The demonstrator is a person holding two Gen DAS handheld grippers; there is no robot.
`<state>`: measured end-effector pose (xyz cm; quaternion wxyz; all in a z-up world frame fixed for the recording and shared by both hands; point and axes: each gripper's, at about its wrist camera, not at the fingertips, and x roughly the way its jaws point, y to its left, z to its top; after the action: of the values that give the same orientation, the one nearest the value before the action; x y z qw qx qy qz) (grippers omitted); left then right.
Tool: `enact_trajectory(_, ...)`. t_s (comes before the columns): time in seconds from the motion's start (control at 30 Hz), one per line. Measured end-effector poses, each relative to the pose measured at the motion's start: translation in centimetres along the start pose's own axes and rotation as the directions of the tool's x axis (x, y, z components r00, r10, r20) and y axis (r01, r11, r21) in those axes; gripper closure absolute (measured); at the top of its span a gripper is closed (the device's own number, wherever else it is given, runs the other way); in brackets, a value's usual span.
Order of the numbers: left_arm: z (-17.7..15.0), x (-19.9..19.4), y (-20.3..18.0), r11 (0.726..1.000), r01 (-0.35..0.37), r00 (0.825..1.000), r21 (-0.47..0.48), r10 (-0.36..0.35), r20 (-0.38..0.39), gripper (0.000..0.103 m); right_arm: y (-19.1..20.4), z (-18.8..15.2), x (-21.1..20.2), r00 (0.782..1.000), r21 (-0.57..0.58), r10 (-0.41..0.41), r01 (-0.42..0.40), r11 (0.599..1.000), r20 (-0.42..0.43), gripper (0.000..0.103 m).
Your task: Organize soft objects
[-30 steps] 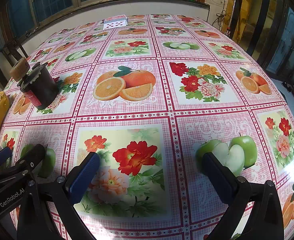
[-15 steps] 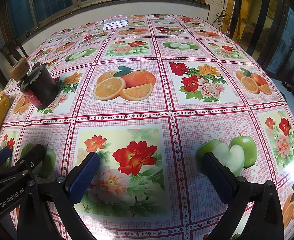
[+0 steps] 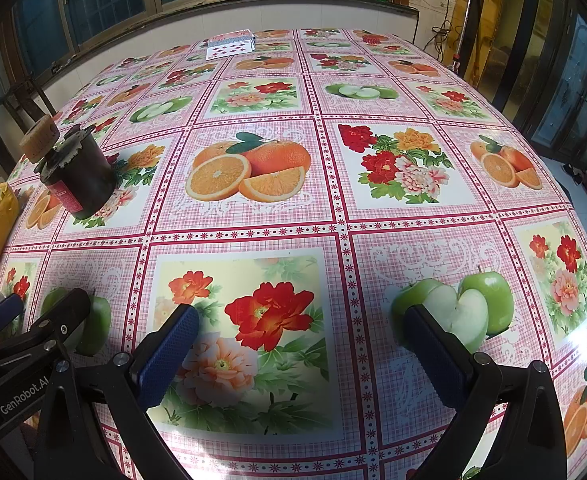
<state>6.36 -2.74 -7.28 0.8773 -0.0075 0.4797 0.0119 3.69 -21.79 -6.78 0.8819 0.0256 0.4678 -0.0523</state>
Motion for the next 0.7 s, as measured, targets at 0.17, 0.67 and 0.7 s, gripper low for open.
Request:
enact_trajectory(0.17,0.0,0.0,0.0,1.000,0.000,1.000,0.000,0.000,0.000,0.000,0.0,0.0,0.0,1.000,0.000,0.000,0.000,1.000,0.000,0.000)
enact_trajectory(0.67,-1.7,-5.2,2.7,1.000,0.011,0.993,0.010,-0.012,0.121,0.000,0.1,0.2,-2.2,0.994,0.049,0.080,-0.084,0.995,0.078,0.000)
enact_trajectory(0.7,-1.8,-6.1,3.4,1.000,0.007,0.990,0.007,-0.008,0.144,0.000,0.6,0.4,-2.6,0.993,0.036,0.083,-0.086,0.996,0.082,0.000)
